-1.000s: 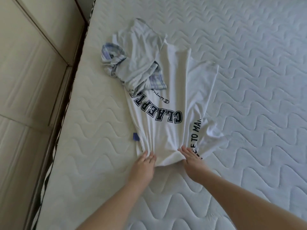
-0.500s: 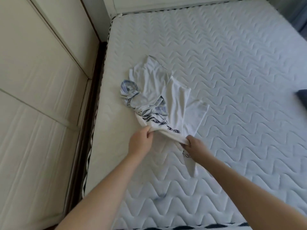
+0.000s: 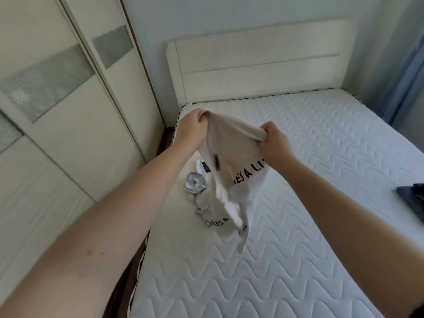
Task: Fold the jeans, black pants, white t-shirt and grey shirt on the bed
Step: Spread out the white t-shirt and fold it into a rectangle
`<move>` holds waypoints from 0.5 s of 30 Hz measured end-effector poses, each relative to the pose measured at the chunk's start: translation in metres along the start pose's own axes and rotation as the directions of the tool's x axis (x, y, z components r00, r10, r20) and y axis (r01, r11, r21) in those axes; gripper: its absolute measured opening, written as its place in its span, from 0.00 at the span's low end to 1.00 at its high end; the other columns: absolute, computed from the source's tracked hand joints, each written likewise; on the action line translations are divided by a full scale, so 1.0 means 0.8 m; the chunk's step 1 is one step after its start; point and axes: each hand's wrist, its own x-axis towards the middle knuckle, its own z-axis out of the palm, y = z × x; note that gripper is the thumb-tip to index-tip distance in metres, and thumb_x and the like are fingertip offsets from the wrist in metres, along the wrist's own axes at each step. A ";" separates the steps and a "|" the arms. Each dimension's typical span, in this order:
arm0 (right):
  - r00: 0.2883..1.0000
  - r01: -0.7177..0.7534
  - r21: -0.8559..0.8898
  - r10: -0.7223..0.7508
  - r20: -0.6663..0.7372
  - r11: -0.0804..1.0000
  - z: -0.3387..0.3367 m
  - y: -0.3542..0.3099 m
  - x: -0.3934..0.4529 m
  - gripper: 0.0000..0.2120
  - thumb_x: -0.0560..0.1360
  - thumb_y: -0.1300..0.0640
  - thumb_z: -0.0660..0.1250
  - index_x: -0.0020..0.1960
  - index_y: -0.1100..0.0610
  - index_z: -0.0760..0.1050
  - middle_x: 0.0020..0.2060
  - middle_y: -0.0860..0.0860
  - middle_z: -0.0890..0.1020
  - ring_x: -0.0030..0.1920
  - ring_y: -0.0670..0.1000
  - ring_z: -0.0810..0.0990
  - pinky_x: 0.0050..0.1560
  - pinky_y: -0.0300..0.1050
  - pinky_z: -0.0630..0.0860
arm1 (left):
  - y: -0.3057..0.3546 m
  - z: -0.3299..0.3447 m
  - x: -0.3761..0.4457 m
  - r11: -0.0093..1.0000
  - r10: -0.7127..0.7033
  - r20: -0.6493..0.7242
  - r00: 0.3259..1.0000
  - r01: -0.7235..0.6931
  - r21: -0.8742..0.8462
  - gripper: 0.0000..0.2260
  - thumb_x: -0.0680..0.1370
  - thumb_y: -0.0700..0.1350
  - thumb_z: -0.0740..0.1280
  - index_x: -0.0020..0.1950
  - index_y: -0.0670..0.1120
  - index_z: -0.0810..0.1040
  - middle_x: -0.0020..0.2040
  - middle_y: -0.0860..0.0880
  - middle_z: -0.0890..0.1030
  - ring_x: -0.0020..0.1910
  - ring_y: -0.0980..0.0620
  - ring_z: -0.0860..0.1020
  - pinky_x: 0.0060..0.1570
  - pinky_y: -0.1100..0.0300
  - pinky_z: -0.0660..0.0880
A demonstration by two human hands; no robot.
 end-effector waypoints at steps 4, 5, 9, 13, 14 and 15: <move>0.994 0.080 -0.190 -0.093 -0.058 0.979 -0.053 -0.011 0.011 0.07 0.78 0.56 0.63 0.56 0.52 0.70 0.40 0.52 0.77 0.37 0.52 0.75 0.32 0.45 0.69 | 0.035 -0.040 0.008 0.999 -0.015 0.104 0.994 0.017 -0.027 0.16 0.80 0.51 0.61 0.49 0.39 0.79 0.42 0.47 0.79 0.41 0.50 0.75 0.40 0.57 0.67; 0.995 0.074 -0.252 -0.089 -0.050 0.965 -0.062 -0.011 0.010 0.10 0.77 0.54 0.65 0.57 0.53 0.71 0.42 0.53 0.78 0.39 0.54 0.75 0.35 0.46 0.69 | 0.040 -0.046 0.008 1.000 -0.022 0.153 0.988 0.023 -0.007 0.17 0.79 0.52 0.62 0.49 0.38 0.79 0.41 0.45 0.79 0.41 0.50 0.74 0.40 0.57 0.67; 0.982 0.135 -0.281 -0.091 0.166 0.950 -0.074 -0.013 -0.014 0.24 0.71 0.50 0.74 0.65 0.51 0.71 0.51 0.50 0.78 0.53 0.53 0.76 0.49 0.46 0.70 | 0.053 -0.056 -0.014 0.994 0.092 0.294 0.951 -0.105 0.029 0.15 0.79 0.53 0.65 0.48 0.42 0.81 0.47 0.45 0.83 0.44 0.53 0.77 0.45 0.60 0.73; 0.897 0.227 0.063 -0.234 0.375 0.972 -0.056 -0.030 -0.057 0.29 0.67 0.45 0.77 0.65 0.42 0.71 0.52 0.38 0.78 0.52 0.39 0.75 0.48 0.32 0.68 | 0.059 -0.049 -0.049 0.967 0.243 0.430 0.869 -0.253 -0.037 0.09 0.77 0.49 0.69 0.44 0.44 0.83 0.37 0.52 0.82 0.36 0.57 0.77 0.39 0.65 0.71; 0.900 0.215 0.088 -0.233 0.369 0.973 -0.049 -0.032 -0.062 0.19 0.69 0.45 0.75 0.58 0.42 0.75 0.48 0.38 0.80 0.48 0.39 0.77 0.44 0.32 0.69 | 0.057 -0.046 -0.054 0.964 0.262 0.420 0.869 -0.259 -0.065 0.08 0.76 0.49 0.70 0.44 0.46 0.84 0.37 0.51 0.83 0.37 0.57 0.78 0.40 0.65 0.72; 0.912 0.190 0.095 -0.211 0.351 0.977 -0.043 -0.036 -0.065 0.09 0.72 0.45 0.72 0.51 0.45 0.78 0.42 0.40 0.81 0.43 0.40 0.78 0.40 0.34 0.70 | 0.053 -0.044 -0.058 0.960 0.278 0.382 0.882 -0.262 -0.095 0.08 0.74 0.50 0.72 0.42 0.46 0.84 0.37 0.50 0.83 0.36 0.57 0.78 0.40 0.64 0.72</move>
